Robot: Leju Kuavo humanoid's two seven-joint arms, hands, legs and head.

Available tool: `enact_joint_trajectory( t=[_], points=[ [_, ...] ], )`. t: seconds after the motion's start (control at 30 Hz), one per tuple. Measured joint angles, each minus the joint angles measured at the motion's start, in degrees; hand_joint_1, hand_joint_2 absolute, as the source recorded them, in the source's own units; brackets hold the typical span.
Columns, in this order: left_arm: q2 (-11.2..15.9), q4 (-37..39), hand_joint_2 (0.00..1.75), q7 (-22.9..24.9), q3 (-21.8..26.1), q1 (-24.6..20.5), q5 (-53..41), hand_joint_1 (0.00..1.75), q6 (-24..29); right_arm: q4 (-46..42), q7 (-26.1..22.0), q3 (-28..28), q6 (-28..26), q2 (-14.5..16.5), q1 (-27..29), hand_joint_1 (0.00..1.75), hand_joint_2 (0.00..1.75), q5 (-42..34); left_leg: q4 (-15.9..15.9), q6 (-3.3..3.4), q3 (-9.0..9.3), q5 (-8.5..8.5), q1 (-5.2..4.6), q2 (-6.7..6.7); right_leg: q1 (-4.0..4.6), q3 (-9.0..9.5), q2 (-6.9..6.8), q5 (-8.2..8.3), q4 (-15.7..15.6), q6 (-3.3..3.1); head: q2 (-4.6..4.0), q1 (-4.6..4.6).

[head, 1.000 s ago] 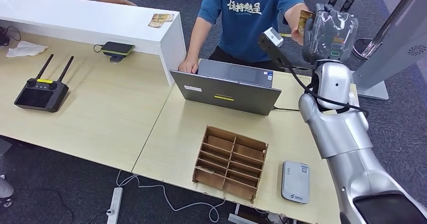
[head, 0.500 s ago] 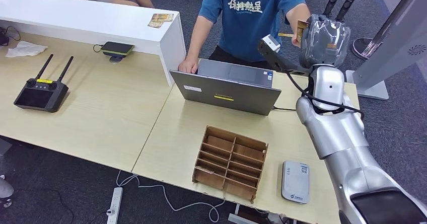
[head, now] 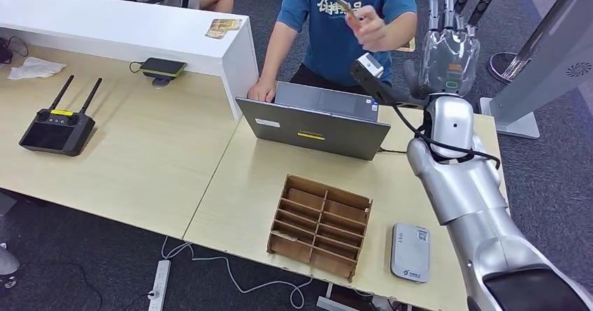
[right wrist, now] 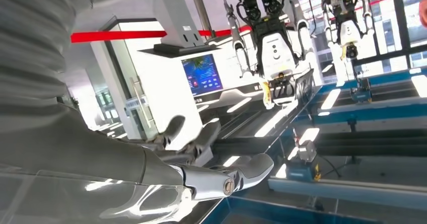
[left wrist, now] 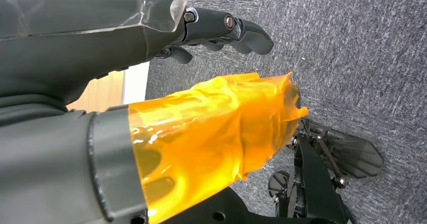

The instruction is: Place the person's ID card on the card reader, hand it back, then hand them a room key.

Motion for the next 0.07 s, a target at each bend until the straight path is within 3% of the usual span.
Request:
enact_joint_trajectory(
  t=[0.07],
  points=[
    [0.0, 0.0, 0.00, 0.0, 0.0, 0.0, 0.0, 0.00, 0.0, -0.6, -0.1, 0.0, -0.2, 0.0, 0.3, 0.00, 1.75, 0.2, 0.0, 0.00, 0.00, 0.00, 0.00, 0.00, 0.00, 0.00, 0.00, 0.00, 0.0, 0.00, 0.00, -0.01]
  ],
)
